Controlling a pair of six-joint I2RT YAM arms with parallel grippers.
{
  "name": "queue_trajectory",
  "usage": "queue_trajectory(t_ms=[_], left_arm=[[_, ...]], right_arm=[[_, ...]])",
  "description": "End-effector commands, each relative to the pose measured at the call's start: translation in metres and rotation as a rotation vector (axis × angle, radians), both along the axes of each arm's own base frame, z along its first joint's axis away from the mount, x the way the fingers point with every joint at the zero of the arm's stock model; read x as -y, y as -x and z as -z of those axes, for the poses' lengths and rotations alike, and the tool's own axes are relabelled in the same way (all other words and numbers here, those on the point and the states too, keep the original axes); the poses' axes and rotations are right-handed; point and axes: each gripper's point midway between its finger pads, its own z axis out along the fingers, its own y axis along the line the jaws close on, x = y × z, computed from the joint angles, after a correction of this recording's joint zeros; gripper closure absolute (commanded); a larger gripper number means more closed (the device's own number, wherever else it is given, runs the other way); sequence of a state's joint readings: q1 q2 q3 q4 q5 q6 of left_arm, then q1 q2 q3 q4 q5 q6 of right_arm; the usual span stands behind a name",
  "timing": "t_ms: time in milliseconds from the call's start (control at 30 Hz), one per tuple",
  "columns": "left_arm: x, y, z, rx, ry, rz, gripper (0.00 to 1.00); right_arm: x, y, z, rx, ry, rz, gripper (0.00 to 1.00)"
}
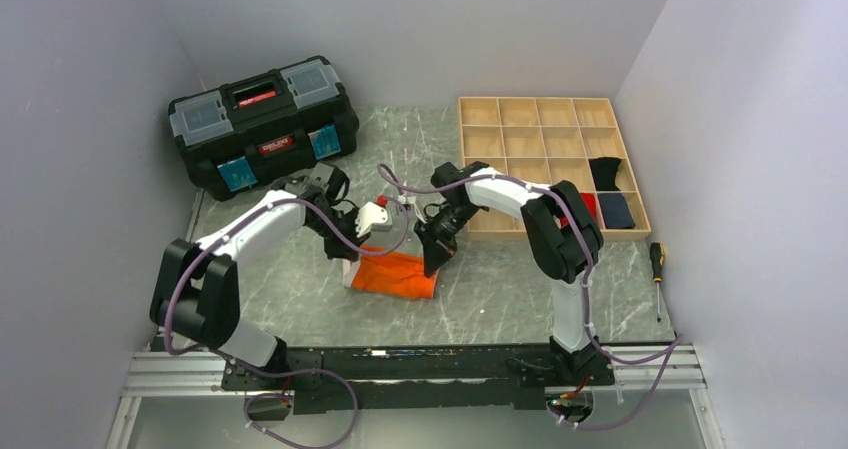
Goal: Roll the underwear
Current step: Fold the underwear at the center of the board.
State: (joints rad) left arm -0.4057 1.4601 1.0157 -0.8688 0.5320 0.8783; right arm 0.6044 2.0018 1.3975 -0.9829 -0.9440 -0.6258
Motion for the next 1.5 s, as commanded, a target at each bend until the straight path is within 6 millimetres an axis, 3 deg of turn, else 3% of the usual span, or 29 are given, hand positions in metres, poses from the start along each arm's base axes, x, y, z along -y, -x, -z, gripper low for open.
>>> queue_trajectory(t_ms=[0,567,933,1167,1467], left_arm=[[0.011,-0.013,-0.004,-0.04,0.053,0.01,1.0],[0.008,-0.032,0.037,-0.147,-0.022,-0.038,1.0],[0.003,-0.033,0.05,-0.17,-0.055,-0.059,1.0],[0.005,-0.037,0.052,-0.174,-0.059,-0.097,1.0],[0.0,-0.041,0.058,-0.167,-0.09,-0.161,1.0]], right_arm=[[0.003,-0.012,0.0,0.005,-0.007,-0.006,1.0],[0.007,-0.033,0.025,-0.05,0.036,0.008,0.91],[0.004,-0.044,0.033,-0.033,0.073,0.041,0.76],[0.006,-0.053,0.028,0.041,0.085,0.063,0.69],[0.004,-0.061,0.002,0.105,0.046,0.074,0.59]])
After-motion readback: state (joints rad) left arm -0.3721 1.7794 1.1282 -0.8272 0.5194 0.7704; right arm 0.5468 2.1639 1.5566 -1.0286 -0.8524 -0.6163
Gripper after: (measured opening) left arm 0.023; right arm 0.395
